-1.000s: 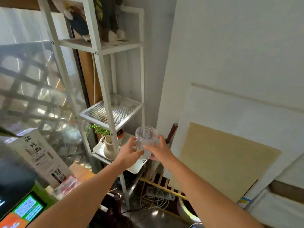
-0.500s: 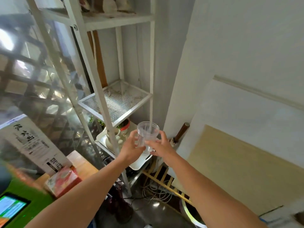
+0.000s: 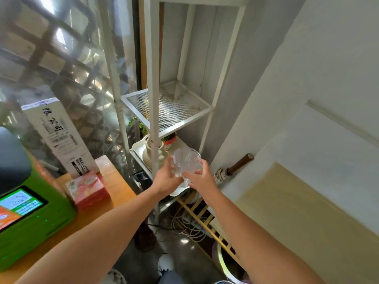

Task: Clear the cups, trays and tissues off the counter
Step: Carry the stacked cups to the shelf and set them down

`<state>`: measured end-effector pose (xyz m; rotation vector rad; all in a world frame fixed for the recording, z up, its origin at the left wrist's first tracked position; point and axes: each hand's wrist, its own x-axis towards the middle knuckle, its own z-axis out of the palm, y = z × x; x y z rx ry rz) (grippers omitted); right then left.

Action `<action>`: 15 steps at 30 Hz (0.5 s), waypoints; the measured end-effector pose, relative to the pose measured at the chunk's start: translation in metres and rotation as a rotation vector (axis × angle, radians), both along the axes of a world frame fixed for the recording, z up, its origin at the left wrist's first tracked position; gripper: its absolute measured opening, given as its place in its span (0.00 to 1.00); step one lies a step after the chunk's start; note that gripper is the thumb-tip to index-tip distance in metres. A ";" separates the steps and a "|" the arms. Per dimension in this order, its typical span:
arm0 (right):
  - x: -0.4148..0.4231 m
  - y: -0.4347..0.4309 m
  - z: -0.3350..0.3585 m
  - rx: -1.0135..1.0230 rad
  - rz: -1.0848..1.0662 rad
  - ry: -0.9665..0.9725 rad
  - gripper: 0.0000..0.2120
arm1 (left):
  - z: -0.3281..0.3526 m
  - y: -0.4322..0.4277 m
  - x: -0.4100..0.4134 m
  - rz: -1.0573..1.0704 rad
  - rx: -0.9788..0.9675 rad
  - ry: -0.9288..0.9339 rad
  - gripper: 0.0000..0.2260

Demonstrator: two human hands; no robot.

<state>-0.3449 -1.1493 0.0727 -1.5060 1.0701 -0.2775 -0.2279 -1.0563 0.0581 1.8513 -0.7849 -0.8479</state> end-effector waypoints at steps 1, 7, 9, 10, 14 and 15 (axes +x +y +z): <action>0.002 -0.004 -0.003 0.004 0.012 0.010 0.40 | -0.004 -0.003 0.000 0.013 0.010 0.004 0.31; 0.012 -0.044 -0.037 0.002 0.101 0.039 0.35 | -0.034 -0.035 0.003 0.079 0.050 -0.095 0.32; 0.017 -0.063 -0.050 0.028 0.125 0.055 0.36 | -0.050 -0.050 0.004 0.116 0.053 -0.113 0.29; 0.019 -0.073 -0.057 0.044 0.135 0.062 0.37 | -0.058 -0.057 0.004 0.149 0.041 -0.099 0.28; 0.030 -0.108 -0.087 0.067 0.194 0.103 0.43 | -0.087 -0.083 0.001 0.272 0.001 -0.042 0.28; 0.033 -0.114 -0.093 0.062 0.221 0.117 0.42 | -0.093 -0.089 0.000 0.301 0.001 -0.016 0.27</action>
